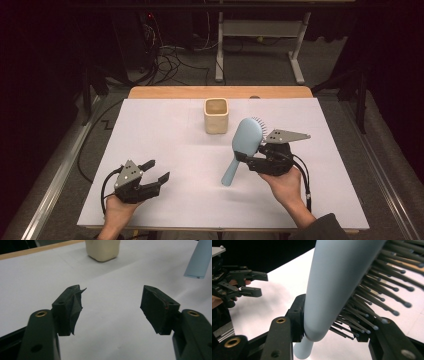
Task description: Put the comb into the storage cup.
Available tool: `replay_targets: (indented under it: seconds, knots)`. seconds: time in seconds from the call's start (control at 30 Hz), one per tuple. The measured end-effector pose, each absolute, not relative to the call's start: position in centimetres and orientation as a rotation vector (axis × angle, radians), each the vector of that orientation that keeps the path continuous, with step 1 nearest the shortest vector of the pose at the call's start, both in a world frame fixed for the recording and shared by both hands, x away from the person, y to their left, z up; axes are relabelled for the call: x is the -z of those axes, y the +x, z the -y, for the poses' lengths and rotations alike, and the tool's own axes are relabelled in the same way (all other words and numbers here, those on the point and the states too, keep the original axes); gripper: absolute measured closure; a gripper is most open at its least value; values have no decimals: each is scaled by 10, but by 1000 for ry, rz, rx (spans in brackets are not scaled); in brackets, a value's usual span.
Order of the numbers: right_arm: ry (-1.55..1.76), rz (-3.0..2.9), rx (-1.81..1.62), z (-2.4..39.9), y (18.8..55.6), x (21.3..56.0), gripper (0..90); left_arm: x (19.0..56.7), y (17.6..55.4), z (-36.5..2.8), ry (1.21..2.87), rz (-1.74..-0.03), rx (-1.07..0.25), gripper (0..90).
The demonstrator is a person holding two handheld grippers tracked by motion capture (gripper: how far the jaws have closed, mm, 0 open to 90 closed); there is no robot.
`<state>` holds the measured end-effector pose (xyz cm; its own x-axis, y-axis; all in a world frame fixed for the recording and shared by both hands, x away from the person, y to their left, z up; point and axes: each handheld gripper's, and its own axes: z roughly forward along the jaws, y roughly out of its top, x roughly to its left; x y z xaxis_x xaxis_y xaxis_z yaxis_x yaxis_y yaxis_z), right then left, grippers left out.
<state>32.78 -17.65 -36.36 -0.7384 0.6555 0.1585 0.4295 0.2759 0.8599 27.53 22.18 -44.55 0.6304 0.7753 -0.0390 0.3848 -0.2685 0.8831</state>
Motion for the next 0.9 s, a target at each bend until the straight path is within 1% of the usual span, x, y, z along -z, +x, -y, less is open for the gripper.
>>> replay_targets:
  seconds: [0.1,0.3,0.47,0.9]
  knots:
    - [1022,-2309,-1434,179,331,363,543,450,276,-229,1872,-949,-483,320]
    - [1051,-2305,-1409,181,336,361,544,456,278,-236,1876,-976,-483,319]
    - [1051,-2301,-1389,183,340,359,544,456,276,-237,1857,-988,-508,326]
    - [1076,-2281,-1376,192,351,357,543,460,280,-238,1857,-1025,-492,326]
